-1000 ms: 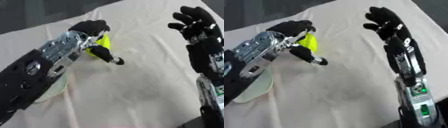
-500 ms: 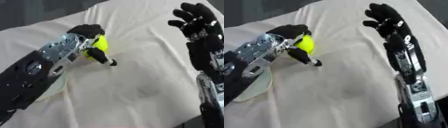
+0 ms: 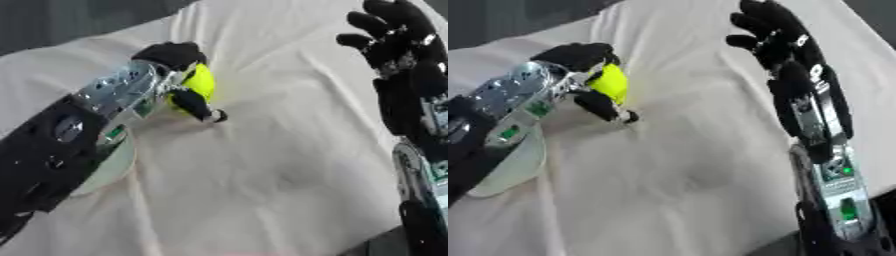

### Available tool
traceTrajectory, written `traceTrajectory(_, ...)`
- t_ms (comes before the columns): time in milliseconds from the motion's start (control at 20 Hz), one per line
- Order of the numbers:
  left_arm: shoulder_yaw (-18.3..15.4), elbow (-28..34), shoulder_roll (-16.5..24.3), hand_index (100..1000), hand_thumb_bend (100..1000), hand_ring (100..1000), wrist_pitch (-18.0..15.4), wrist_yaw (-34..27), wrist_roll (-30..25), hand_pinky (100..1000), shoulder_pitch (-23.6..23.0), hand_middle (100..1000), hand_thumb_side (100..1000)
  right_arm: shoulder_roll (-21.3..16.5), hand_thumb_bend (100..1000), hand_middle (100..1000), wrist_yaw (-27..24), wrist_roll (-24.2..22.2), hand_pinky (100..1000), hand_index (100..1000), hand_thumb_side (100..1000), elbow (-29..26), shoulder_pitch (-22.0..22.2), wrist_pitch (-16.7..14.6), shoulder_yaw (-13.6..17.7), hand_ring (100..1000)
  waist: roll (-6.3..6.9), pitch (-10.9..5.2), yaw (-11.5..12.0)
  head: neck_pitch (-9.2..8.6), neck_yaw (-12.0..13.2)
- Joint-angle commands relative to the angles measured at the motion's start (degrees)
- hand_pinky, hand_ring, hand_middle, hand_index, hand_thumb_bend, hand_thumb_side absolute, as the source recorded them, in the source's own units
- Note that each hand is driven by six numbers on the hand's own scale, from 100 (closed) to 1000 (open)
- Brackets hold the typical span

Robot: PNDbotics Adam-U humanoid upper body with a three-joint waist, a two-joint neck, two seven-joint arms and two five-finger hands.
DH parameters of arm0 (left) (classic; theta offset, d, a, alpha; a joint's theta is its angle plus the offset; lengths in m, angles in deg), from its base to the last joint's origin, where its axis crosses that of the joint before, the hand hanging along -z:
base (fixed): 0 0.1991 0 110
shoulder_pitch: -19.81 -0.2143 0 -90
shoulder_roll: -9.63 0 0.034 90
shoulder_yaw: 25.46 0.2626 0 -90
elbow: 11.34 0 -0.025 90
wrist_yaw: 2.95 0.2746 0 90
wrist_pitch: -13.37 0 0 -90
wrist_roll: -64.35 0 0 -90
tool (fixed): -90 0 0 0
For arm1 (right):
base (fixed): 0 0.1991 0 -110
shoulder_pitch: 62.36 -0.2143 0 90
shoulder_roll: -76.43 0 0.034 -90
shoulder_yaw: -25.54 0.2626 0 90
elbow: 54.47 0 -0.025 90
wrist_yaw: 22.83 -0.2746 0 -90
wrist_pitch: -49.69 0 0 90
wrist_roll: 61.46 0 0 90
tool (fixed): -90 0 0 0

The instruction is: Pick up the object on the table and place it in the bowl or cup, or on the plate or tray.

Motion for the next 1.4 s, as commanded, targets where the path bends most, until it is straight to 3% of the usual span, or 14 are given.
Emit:
traceTrajectory(50,-0.14,-0.62,1.37,890,387,707,10.51,0.34,-10.47,440,0.45,1000,565,-0.45,100,920,-0.20,-0.24,850,979,844,-0.66,-0.66,-0.08,0.01,918,-0.67,-1.07,0.12,0.26,-0.68)
traceTrajectory(400,-0.41,-0.17,1.68,760,317,597,10.89,2.80,-10.47,315,0.59,972,565,-0.46,100,920,-0.22,-0.34,850,979,843,-0.60,-0.47,-0.06,0.10,918,-0.73,-1.21,0.24,0.52,-0.82)
traceTrajectory(900,-0.13,1.97,2.74,764,339,610,10.06,3.90,-10.47,336,0.79,978,576,-0.50,100,920,-0.29,-0.45,851,981,827,-0.41,0.06,0.02,0.22,919,-0.95,-1.77,0.97,1.55,-1.07)
traceTrajectory(1400,0.16,10.75,6.58,770,355,615,9.68,1.49,-10.47,350,1.15,982,600,-0.73,100,921,-0.08,-0.79,853,982,823,0.31,1.66,0.14,0.24,920,-1.75,-3.52,3.80,3.18,-2.04)
